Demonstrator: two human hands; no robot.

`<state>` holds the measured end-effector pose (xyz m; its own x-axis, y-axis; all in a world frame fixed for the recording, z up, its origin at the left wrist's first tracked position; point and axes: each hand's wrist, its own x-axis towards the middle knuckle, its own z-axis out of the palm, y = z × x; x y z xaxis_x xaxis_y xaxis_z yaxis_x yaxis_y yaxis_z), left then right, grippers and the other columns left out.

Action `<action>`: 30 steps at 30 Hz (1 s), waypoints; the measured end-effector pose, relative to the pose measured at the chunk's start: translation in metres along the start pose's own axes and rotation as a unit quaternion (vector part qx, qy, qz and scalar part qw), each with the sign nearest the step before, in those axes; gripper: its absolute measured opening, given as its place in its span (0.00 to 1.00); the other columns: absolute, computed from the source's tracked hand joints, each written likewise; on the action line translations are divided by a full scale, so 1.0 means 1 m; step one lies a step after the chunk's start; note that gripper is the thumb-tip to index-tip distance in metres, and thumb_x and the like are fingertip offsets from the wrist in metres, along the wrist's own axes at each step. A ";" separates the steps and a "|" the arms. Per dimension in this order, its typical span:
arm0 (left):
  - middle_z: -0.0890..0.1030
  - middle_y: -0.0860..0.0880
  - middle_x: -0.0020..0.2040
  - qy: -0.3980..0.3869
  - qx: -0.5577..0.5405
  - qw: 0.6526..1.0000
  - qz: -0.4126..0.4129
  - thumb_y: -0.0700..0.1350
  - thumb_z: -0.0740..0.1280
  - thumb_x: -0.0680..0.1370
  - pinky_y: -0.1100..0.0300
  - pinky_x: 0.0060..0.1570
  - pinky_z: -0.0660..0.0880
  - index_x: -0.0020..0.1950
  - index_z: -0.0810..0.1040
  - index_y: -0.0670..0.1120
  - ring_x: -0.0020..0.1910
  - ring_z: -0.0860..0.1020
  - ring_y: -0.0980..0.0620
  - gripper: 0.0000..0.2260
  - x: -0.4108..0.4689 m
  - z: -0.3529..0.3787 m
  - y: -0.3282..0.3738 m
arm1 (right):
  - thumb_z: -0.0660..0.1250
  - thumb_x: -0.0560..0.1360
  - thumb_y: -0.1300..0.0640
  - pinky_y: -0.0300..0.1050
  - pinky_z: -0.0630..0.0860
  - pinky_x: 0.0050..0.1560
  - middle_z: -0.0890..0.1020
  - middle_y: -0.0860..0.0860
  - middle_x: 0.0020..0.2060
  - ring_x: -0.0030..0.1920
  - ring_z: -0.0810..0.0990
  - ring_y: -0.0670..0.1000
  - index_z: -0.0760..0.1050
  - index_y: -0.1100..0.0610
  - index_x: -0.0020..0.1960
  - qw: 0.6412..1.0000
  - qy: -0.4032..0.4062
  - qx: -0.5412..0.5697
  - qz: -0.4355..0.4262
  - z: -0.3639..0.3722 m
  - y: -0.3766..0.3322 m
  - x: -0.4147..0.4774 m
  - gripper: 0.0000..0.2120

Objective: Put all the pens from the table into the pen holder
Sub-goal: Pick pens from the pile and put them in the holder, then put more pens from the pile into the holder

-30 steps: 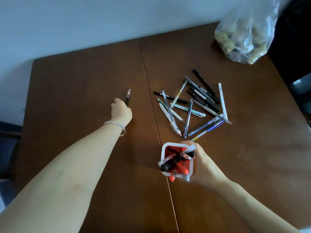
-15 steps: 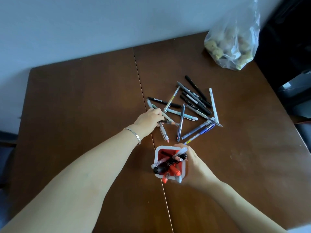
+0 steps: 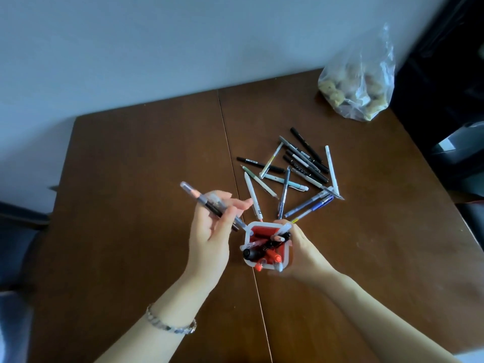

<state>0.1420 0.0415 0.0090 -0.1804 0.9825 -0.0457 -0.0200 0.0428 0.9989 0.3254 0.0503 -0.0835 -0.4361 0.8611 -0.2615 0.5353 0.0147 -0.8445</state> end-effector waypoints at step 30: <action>0.49 0.56 0.76 -0.234 0.380 0.893 -0.049 0.59 0.46 0.78 0.52 0.71 0.49 0.73 0.55 0.57 0.74 0.44 0.58 0.23 -0.003 0.012 -0.062 | 0.77 0.64 0.59 0.36 0.65 0.64 0.60 0.46 0.72 0.70 0.65 0.49 0.50 0.51 0.74 0.993 -0.066 -0.089 0.031 -0.008 -0.006 -0.002 0.49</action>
<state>0.1559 0.0385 -0.0524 0.2206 0.9276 -0.3014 0.6933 0.0682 0.7174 0.3286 0.0526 -0.0748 -0.4836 0.7890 -0.3789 0.6786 0.0646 -0.7317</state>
